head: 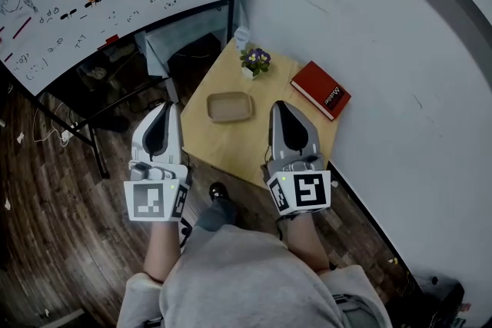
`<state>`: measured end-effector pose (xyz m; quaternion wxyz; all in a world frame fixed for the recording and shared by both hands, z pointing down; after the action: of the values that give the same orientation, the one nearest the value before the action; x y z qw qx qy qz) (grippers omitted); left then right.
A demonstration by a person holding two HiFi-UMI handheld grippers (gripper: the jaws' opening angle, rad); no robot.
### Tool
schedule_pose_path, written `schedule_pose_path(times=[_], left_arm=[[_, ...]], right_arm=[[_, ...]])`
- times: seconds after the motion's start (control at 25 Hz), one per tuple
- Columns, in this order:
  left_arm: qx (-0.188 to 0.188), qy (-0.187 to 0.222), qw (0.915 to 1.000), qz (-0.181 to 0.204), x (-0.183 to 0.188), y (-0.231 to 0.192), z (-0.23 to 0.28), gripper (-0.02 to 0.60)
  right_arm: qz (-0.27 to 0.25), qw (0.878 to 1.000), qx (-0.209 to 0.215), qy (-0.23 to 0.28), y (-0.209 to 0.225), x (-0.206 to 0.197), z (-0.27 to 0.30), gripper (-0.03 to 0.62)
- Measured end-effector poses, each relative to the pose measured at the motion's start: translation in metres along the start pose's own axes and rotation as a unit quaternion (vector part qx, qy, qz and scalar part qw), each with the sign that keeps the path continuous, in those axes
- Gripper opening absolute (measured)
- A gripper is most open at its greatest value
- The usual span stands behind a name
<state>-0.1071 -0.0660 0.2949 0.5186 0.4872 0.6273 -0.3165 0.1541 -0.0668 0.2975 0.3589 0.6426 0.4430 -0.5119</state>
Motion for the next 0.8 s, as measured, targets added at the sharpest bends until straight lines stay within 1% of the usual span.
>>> schedule_pose_path(times=[0.2,0.52,0.8], left_arm=[[-0.003,-0.002,1.0,-0.001,-0.009,-0.004,0.024,0.005],[0.003,-0.01,0.9999,-0.001,-0.026,-0.021,0.065,0.005],[0.013,-0.03,0.9995,-0.001,-0.044,-0.04,0.094,0.005]], right_arm=[[0.0,1.0,-0.004,-0.002,0.013,-0.004,0.022,0.002],[0.007,1.0,0.007,-0.008,0.03,-0.018,0.073,0.002],[0.018,0.999,0.018,-0.03,0.039,-0.037,0.116,0.002]])
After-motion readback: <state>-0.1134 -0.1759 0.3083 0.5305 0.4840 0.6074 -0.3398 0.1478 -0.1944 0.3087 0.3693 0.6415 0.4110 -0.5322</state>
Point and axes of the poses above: the fingertips, and each gripper's own axes: z forward along the fingers, y to its right, x out of its top, the point moved 10 cm from there along -z, backward along the fingers, and after that the axes turned 4 degrees about z, right-handed, at the moved point
